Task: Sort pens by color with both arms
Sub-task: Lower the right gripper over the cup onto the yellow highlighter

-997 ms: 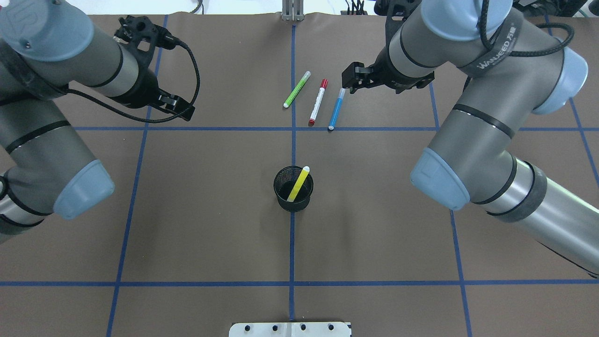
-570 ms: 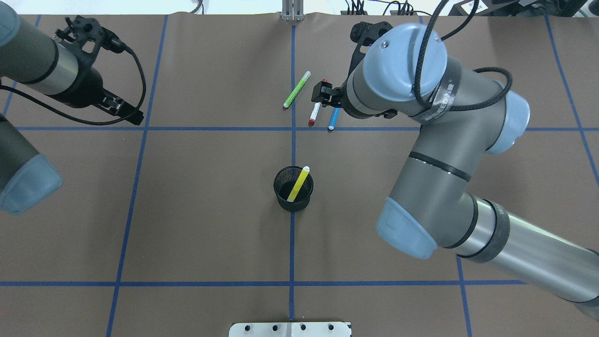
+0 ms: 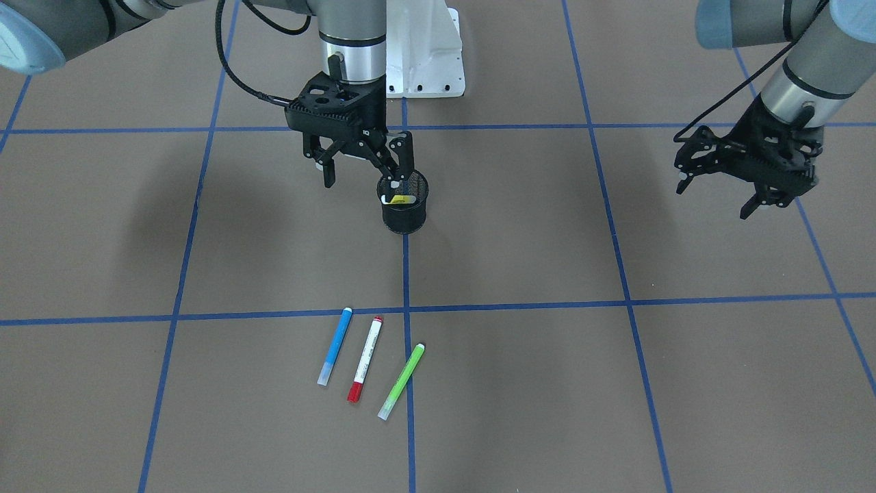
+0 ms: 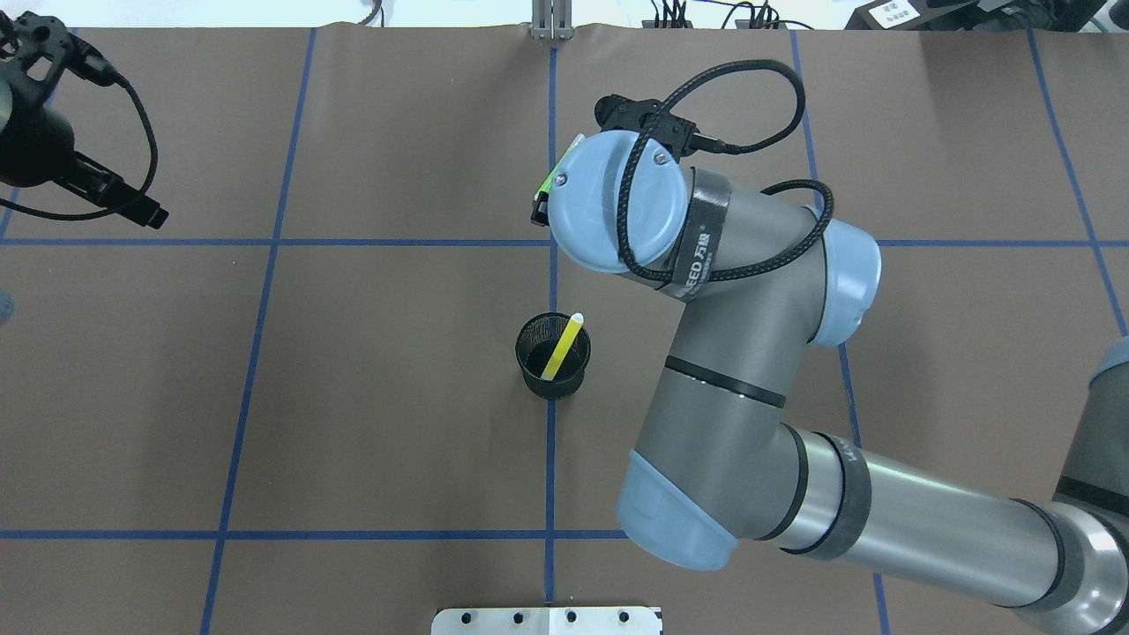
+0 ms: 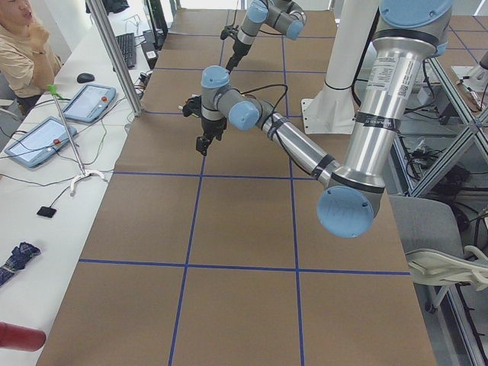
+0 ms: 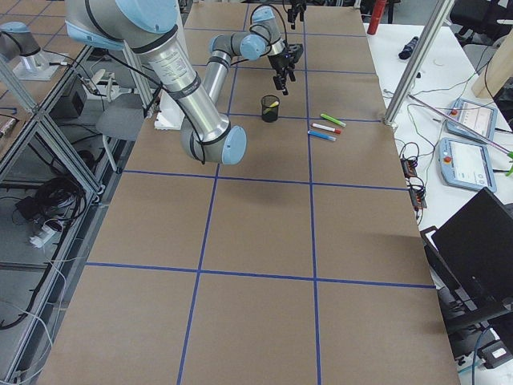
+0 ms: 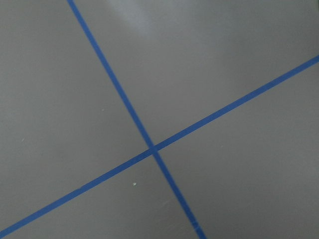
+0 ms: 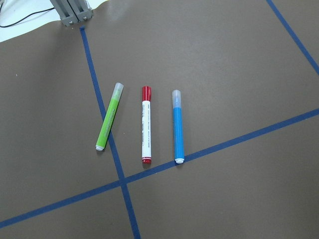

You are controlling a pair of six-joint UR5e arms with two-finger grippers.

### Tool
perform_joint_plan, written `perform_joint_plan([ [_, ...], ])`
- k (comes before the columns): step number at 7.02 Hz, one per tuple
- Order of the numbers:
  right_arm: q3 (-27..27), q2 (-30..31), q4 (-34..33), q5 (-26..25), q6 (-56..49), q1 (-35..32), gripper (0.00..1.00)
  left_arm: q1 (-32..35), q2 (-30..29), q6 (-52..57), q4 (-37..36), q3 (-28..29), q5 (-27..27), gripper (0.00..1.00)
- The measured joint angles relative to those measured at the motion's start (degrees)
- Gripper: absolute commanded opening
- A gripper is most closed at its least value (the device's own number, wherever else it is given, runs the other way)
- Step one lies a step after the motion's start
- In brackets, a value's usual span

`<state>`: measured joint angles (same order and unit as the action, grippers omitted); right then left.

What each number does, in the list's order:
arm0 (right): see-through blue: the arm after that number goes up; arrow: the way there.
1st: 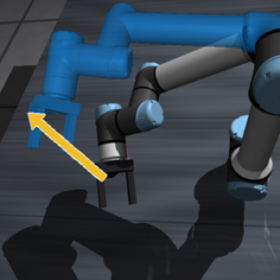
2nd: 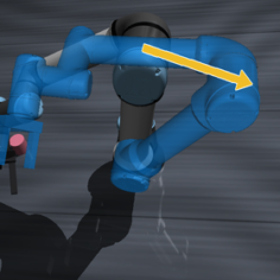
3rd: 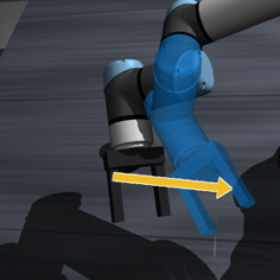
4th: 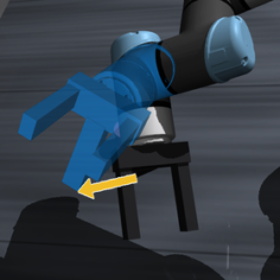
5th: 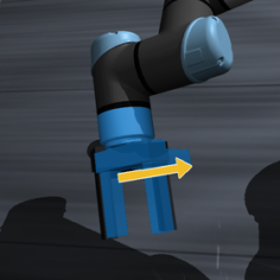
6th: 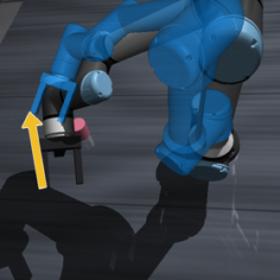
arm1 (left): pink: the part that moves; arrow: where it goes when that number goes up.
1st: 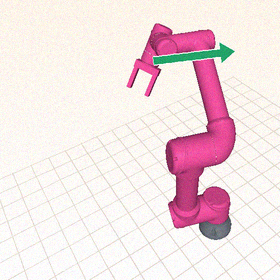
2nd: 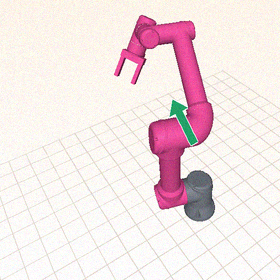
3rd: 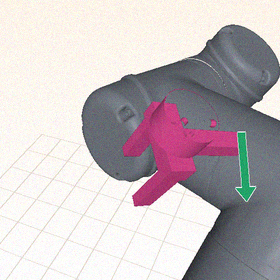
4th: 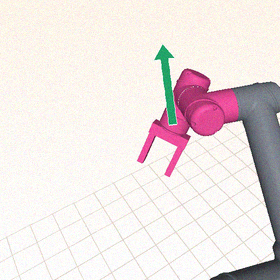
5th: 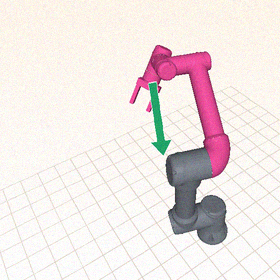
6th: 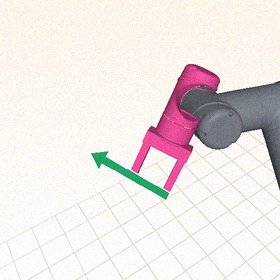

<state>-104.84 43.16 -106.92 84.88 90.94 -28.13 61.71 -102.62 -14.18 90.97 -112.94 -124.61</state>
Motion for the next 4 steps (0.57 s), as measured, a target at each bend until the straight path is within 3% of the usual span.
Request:
perform_joint_plan([
  [2, 3.1, -1.5, -0.1, -2.5, 0.3, 2.9, 0.83, 0.6, 0.4, 0.8, 0.0, 0.4, -0.3, 0.99],
  [4, 8.6, -4.1, 1.9, -5.3, 0.2, 4.9, 0.63, 0.7, 0.5, 0.7, 0.0, 0.4, -0.4, 0.99],
])
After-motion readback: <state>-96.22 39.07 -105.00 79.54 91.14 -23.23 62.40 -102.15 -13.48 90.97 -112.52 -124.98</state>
